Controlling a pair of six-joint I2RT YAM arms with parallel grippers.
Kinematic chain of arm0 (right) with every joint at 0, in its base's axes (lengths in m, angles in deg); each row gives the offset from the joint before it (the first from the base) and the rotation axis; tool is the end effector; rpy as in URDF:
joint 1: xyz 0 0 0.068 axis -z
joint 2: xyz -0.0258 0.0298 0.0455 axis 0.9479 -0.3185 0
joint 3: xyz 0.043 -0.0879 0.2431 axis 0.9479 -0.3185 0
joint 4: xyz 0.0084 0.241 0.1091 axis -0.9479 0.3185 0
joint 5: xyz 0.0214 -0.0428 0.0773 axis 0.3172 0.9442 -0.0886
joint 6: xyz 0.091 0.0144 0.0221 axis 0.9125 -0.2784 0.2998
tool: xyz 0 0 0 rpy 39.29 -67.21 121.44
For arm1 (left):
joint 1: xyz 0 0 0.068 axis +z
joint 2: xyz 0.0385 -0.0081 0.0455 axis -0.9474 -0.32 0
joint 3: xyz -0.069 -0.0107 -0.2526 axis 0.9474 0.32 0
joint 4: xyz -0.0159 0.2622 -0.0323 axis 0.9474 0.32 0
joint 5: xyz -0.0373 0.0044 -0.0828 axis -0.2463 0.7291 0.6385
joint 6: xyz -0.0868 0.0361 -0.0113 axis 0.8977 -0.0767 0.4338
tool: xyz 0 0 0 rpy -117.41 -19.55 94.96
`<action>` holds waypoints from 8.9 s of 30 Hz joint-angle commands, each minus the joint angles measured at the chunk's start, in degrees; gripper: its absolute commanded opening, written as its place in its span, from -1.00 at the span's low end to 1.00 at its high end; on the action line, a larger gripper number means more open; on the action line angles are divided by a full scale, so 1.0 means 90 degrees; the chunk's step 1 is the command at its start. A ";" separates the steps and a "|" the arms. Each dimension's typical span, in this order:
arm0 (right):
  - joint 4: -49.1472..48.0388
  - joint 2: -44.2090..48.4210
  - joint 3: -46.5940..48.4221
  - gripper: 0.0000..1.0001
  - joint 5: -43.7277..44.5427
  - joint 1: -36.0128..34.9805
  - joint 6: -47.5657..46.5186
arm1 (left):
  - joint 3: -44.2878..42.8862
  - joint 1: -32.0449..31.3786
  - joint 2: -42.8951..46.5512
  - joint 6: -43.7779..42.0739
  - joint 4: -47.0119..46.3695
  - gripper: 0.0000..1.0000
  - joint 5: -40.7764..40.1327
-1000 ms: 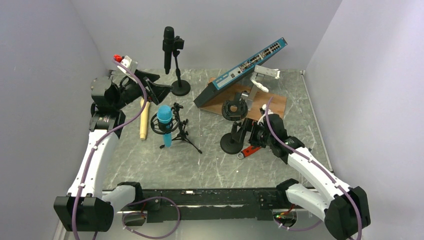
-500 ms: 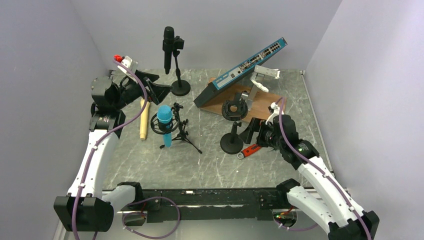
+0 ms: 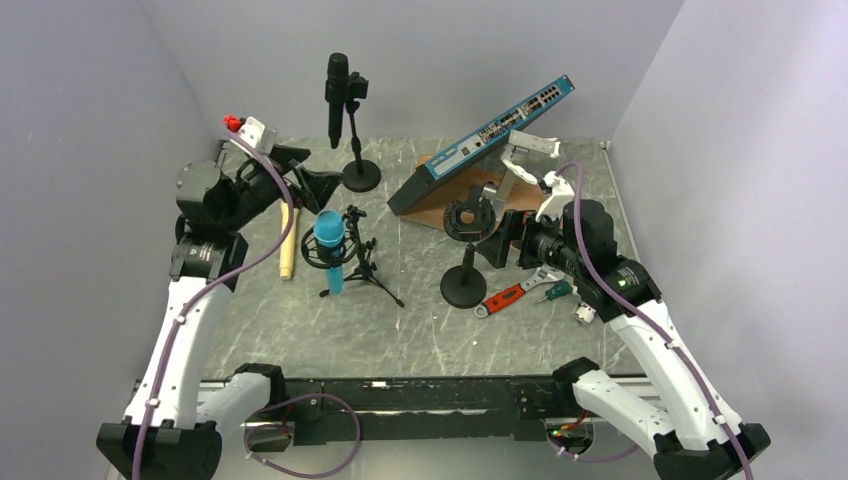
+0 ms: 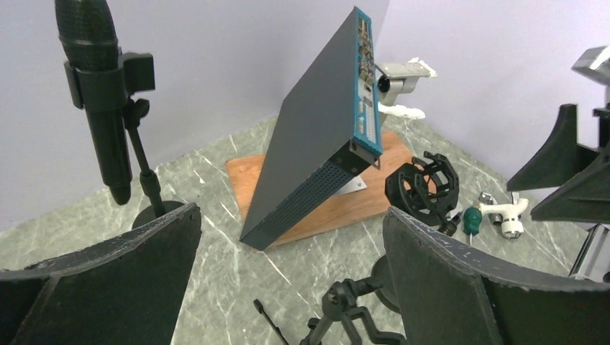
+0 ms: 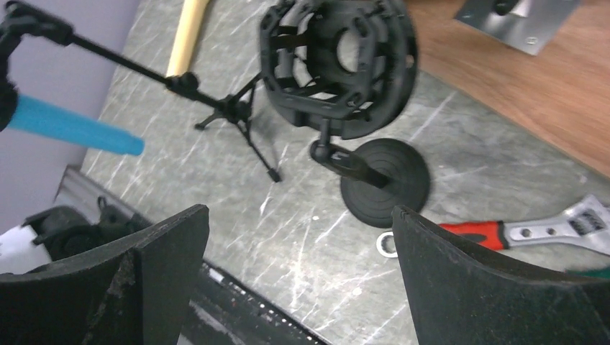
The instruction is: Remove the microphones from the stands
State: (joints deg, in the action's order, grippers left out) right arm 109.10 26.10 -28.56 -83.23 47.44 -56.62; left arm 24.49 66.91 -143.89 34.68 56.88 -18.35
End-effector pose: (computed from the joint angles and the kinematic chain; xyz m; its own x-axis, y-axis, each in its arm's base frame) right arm 0.2013 0.1072 0.3293 -0.5975 0.1683 -0.7840 -0.3394 0.8328 0.4374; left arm 0.2593 -0.0721 0.4198 -0.0445 -0.1535 -0.9871 0.6680 0.7301 -0.1437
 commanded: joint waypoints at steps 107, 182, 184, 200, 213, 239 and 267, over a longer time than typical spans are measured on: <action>-0.3806 -0.0195 -0.1347 1.00 0.1179 -0.4545 0.0210 | -0.2259 -0.5817 -0.0130 0.0325 0.5618 -0.49 -0.8335; -0.3869 -0.1095 -0.0885 1.00 0.1228 -0.4548 0.0162 | -0.0738 0.1371 -0.3875 -0.0260 0.3900 -1.00 -0.5719; -0.3860 -0.1158 -0.0862 1.00 0.1225 -0.4551 0.0175 | -0.0813 0.1366 -0.4070 -0.0244 0.3927 -1.00 -0.5706; -0.3684 -0.0807 -0.0949 1.00 0.1313 -0.4554 0.0214 | -0.1116 0.1663 -0.5156 -0.0248 0.4108 -0.12 -0.5077; -0.3627 -0.0763 -0.0959 1.00 0.1331 -0.4552 0.0262 | -0.1044 0.1664 -0.5112 -0.0236 0.4035 0.41 -0.4800; -0.3634 -0.0814 -0.0957 1.00 0.1365 -0.4554 0.0534 | -0.0275 0.1414 -0.3434 -0.0072 0.3400 0.62 -0.4730; -0.1923 -0.0598 0.0911 1.00 0.3188 -0.4547 -0.0449 | 0.1146 -0.0028 0.2576 0.1135 0.3195 0.93 -0.3727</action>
State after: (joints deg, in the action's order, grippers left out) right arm 93.89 19.50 -19.03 -56.19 6.52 -60.53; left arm 38.35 66.65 -126.07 40.69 79.40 -53.89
